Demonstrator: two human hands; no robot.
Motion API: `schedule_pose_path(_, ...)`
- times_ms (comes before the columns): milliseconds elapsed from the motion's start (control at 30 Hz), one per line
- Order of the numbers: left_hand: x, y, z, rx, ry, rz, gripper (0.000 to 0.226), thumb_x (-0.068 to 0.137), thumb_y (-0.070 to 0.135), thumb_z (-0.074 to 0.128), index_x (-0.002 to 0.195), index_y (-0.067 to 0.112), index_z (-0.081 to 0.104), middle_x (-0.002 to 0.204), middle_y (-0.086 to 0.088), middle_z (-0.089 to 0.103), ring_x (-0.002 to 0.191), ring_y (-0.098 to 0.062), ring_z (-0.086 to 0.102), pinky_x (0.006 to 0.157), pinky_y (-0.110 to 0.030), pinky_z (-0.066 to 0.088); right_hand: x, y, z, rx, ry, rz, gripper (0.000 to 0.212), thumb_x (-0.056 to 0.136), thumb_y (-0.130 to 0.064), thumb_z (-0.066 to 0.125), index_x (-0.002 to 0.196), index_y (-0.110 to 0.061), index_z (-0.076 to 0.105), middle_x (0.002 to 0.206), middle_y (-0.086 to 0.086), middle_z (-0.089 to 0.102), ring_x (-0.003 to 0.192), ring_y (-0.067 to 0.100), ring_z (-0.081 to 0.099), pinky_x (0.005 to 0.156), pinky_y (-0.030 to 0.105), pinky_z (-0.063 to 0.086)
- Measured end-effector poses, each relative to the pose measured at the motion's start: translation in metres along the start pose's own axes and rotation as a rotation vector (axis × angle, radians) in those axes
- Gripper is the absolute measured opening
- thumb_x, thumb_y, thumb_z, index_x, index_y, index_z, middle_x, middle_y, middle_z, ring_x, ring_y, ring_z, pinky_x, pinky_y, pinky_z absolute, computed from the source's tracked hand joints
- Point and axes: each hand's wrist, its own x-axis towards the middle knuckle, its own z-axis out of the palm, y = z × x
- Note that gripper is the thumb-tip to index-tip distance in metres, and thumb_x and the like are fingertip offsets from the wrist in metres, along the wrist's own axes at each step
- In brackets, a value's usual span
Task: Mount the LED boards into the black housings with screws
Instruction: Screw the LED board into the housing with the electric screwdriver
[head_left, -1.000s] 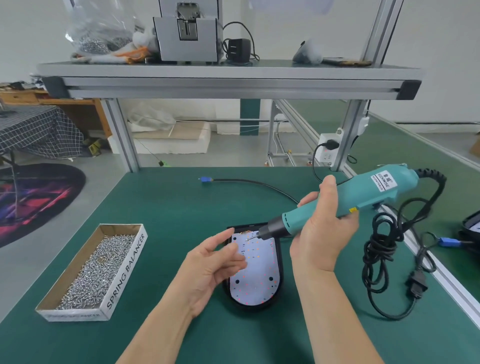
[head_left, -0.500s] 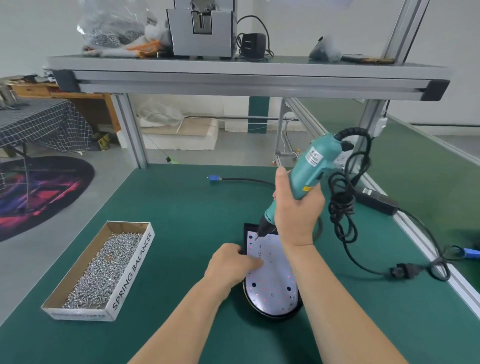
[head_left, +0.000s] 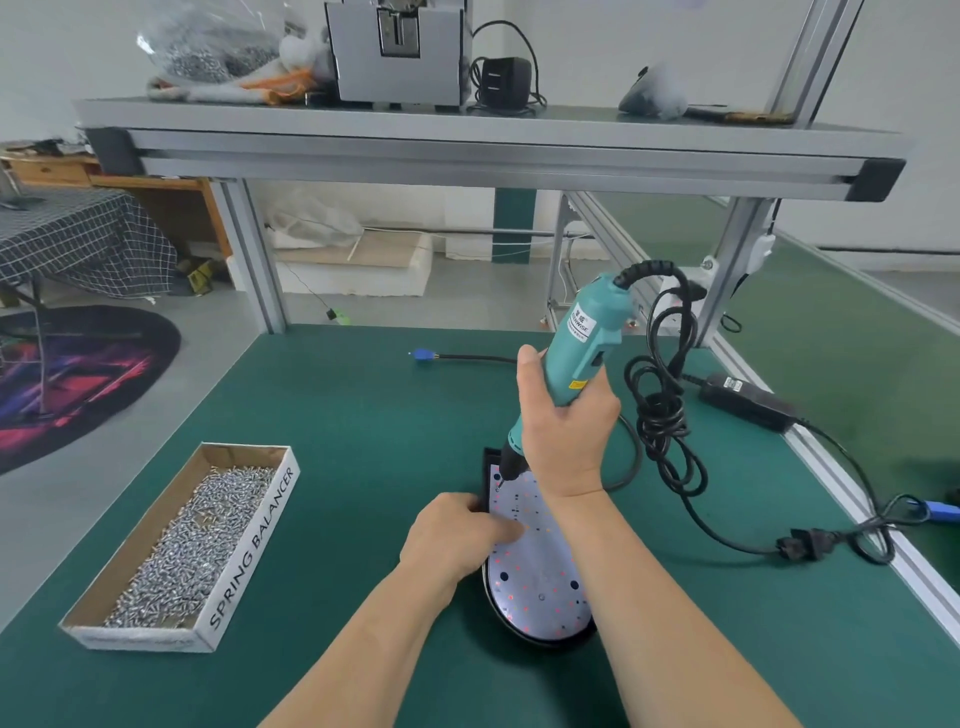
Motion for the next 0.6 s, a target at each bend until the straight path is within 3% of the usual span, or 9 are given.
schedule_pose_path(200,0.001,-0.002,-0.001,-0.049,-0.017,0.01,0.057,0.051,0.032,0.073,0.099,0.001,0.07,0.103,-0.015,0.074,0.085,-0.032,0.071,0.084,-0.047,0.057,-0.002,0.001,0.006,-0.023,-0.011,-0.019,0.042,0.084,-0.04,0.067,0.065,-0.017,0.037,0.05,-0.012,0.037,0.046,0.011,0.035,0.051,0.026,0.034)
schedule_pose_path(333,0.003,-0.005,0.002,-0.063,-0.01,0.027,0.059,0.052,0.032,0.071,0.102,0.0,0.069,0.105,-0.015,0.073,0.1,-0.037,0.069,0.093,-0.051,0.053,-0.005,0.001,0.01,-0.02,-0.015,-0.023,0.041,0.083,-0.038,0.067,0.064,-0.024,0.034,0.048,-0.013,0.036,0.045,0.01,0.035,0.05,0.022,0.032)
schedule_pose_path(500,0.005,-0.008,0.005,-0.039,0.011,0.03,0.05,0.053,0.033,0.069,0.094,0.004,0.07,0.097,-0.01,0.075,0.095,-0.032,0.071,0.086,-0.046,0.056,-0.006,0.005,0.013,0.019,-0.049,0.106,0.042,0.084,-0.031,0.071,0.064,-0.014,0.038,0.05,-0.007,0.04,0.045,0.019,0.037,0.046,0.041,0.039)
schedule_pose_path(600,0.005,-0.008,0.005,-0.051,0.011,0.028,0.048,0.054,0.034,0.068,0.093,0.007,0.071,0.096,-0.009,0.075,0.098,-0.032,0.07,0.083,-0.044,0.057,-0.008,0.002,0.014,0.005,-0.026,0.105,0.043,0.084,-0.03,0.072,0.064,-0.015,0.037,0.049,-0.008,0.04,0.045,0.018,0.037,0.046,0.039,0.04)
